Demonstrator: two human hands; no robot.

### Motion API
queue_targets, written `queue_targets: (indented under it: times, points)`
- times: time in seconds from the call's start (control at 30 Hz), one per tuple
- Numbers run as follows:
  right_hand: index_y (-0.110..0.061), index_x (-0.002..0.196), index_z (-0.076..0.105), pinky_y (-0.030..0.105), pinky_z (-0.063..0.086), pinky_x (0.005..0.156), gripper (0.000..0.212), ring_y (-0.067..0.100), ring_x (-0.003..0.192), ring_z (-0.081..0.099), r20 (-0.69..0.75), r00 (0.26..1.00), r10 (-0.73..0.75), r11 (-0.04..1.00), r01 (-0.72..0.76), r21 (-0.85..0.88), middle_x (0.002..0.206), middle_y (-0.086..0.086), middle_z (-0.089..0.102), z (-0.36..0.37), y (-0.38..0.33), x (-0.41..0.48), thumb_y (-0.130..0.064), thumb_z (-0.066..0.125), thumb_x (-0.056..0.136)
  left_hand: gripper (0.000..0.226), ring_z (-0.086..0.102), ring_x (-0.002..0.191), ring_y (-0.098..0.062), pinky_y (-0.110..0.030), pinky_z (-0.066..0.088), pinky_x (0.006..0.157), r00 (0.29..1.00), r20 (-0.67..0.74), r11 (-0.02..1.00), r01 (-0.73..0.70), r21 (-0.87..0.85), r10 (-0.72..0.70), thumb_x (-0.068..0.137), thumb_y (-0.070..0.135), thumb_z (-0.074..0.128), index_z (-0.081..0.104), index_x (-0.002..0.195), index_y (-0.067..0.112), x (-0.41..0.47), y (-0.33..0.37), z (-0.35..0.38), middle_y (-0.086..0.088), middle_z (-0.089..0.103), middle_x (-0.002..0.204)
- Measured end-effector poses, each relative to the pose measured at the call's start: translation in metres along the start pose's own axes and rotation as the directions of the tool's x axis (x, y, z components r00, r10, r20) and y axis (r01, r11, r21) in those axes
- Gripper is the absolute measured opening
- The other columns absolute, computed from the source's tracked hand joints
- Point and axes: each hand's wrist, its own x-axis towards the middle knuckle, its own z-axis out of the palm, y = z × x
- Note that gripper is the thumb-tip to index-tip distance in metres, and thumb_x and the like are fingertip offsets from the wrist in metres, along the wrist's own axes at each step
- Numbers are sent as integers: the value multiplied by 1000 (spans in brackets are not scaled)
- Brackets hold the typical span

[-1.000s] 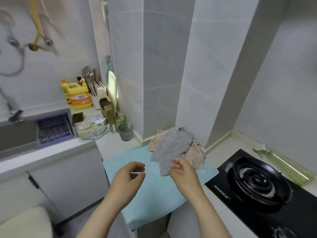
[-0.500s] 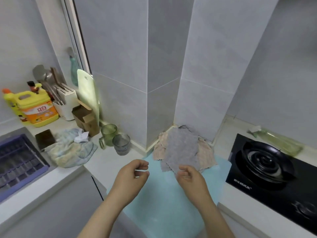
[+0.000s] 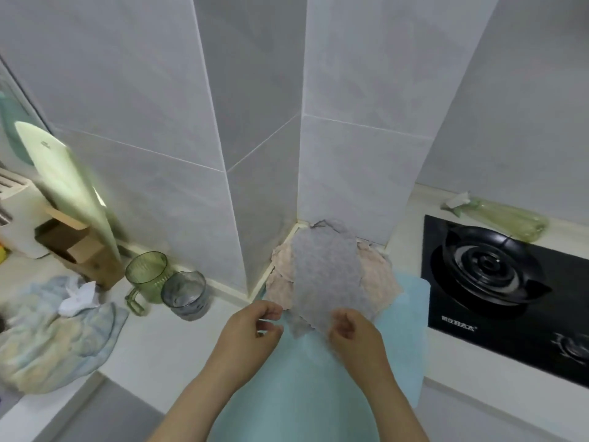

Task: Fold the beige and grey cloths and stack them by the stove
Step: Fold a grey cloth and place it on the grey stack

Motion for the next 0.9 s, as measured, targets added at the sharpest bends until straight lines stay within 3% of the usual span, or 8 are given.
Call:
queue_targets:
  times: [0.2,0.3,0.5,0.6,0.77,0.9]
  points:
    - [-29,103,63,5,44,70,29,-2,86,59,-39,999,25,1000,-25,11,96,-12,66,17,13,8,-7,63,85,25,58,92,3,-6,44,75,985,165,996,-60,70,48,85,14,63,58,103,31,43,-27,13,17,62,107]
    - [-31,111,66,3,41,78,36,-1,96,59,-99,995,5,997,-12,-79,105,-17,64,28,27,12,-11,67,82,29,56,96,3,-10,44,79,964,252,985,-121,120,88,84,20,65,54,105,36,63,-45,24,16,59,111]
    - [-34,118,63,17,48,90,40,-1,107,54,-232,970,-68,985,28,-172,112,-21,57,48,49,20,-23,70,79,49,39,115,0,-13,29,95,880,333,879,-423,222,339,83,40,59,45,130,32,103,-79,44,20,41,123]
    - [-34,117,63,21,42,92,42,0,105,50,-272,949,-158,947,68,-313,110,-21,54,66,61,27,-35,66,75,62,44,115,-7,-25,38,98,843,319,835,-508,211,433,71,58,43,54,124,27,119,-96,57,15,46,124]
    - [-31,120,60,25,32,93,48,4,104,45,-346,903,-253,883,70,-464,109,-18,49,81,79,43,-43,62,73,54,39,122,-11,-25,37,100,765,290,738,-638,219,575,74,30,69,52,125,26,141,-113,77,12,40,129]
    - [-30,119,61,22,29,93,44,5,106,46,-348,881,-320,835,88,-544,110,-17,50,87,89,52,-42,59,77,57,27,125,-8,-15,23,103,672,297,629,-740,236,679,78,33,69,48,131,28,156,-121,91,12,35,132]
